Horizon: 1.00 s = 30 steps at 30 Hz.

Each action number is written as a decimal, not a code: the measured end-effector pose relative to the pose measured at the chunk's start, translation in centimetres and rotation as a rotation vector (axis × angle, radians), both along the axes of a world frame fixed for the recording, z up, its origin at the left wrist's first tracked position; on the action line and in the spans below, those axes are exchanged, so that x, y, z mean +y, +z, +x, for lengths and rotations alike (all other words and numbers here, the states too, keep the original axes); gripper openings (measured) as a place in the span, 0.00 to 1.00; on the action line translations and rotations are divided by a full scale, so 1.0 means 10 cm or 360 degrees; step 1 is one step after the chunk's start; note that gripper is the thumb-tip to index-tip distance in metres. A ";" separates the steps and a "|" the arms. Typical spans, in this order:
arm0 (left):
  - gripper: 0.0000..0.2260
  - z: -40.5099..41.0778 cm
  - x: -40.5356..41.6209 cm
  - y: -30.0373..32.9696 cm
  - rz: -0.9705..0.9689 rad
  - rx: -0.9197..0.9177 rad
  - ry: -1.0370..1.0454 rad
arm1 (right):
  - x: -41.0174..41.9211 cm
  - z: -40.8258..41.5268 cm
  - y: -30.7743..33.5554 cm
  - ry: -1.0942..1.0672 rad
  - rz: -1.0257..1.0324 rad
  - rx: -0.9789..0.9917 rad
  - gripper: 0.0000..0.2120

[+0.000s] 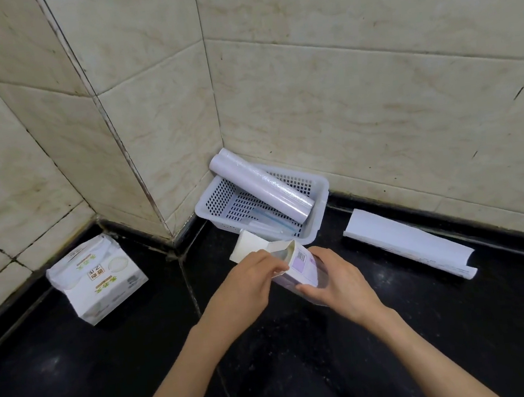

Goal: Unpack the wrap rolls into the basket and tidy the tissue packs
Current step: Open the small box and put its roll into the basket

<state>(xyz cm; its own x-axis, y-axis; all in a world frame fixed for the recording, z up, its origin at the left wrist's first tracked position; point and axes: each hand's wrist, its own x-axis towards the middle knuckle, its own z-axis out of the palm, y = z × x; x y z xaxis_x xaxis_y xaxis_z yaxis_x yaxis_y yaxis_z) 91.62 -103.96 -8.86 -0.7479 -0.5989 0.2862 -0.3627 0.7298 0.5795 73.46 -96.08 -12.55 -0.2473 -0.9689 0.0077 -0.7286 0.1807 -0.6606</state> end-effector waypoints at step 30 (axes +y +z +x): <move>0.18 -0.04 0.00 0.12 -0.0004 -0.0320 0.0091 | 0.14 -0.04 0.09 0.0190 -0.0302 0.0001 0.22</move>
<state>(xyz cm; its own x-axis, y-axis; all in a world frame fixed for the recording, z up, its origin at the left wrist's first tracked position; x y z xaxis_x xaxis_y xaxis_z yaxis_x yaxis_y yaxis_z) 91.22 -104.00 -7.65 -0.7548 -0.6417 0.1359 -0.5120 0.7059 0.4895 73.10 -94.63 -11.61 -0.1311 -0.9724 0.1930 -0.7380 -0.0343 -0.6739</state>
